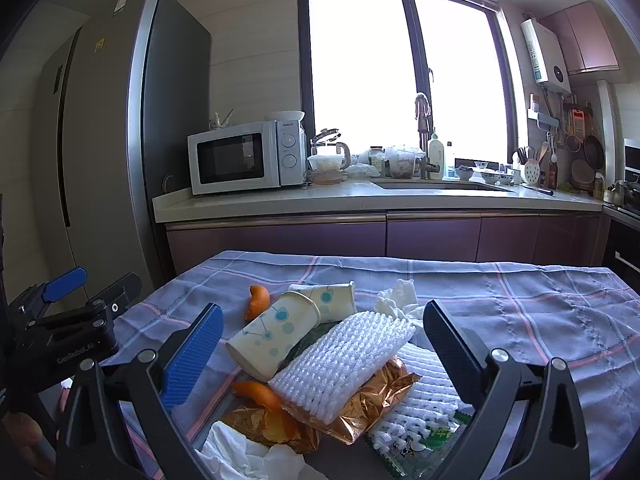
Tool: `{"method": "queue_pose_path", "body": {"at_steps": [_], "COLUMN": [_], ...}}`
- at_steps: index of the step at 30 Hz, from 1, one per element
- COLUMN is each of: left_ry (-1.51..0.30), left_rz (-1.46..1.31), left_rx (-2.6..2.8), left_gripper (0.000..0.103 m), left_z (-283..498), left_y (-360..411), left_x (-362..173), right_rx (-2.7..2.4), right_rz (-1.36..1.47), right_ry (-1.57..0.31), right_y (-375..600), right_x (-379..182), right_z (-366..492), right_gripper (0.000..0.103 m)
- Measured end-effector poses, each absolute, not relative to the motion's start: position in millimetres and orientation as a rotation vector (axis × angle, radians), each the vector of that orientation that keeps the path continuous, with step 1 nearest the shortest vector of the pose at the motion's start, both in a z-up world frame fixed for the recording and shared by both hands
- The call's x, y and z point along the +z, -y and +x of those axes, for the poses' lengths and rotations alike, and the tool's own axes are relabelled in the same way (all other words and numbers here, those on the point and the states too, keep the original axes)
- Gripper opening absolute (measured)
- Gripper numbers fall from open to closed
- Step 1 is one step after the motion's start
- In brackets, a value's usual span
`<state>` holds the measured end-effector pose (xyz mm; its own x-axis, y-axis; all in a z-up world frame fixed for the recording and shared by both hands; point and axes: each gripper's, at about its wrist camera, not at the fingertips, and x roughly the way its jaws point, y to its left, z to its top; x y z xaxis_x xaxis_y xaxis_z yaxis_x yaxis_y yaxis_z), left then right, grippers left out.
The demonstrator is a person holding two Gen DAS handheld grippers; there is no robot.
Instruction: Collect trash
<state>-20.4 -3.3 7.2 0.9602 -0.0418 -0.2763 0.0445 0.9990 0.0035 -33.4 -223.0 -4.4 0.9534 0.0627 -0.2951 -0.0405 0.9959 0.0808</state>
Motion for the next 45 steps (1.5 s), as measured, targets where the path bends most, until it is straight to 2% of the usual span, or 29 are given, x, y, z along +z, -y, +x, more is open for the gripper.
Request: {"method": "queue_pose_path", "body": {"at_steps": [45], "left_ry": [-0.274], "left_rz": [0.001], "left_rx": [-0.073], "left_gripper": [0.098], "left_z": [-16.2], "left_y": [9.4], "left_x": [1.8], "right_rx": [0.060], "right_rz": [0.076], "right_ry": [-0.297], "right_y": [229.7], "right_x": [-3.3], "right_z": [-34.2], "right_gripper": [0.096]}}
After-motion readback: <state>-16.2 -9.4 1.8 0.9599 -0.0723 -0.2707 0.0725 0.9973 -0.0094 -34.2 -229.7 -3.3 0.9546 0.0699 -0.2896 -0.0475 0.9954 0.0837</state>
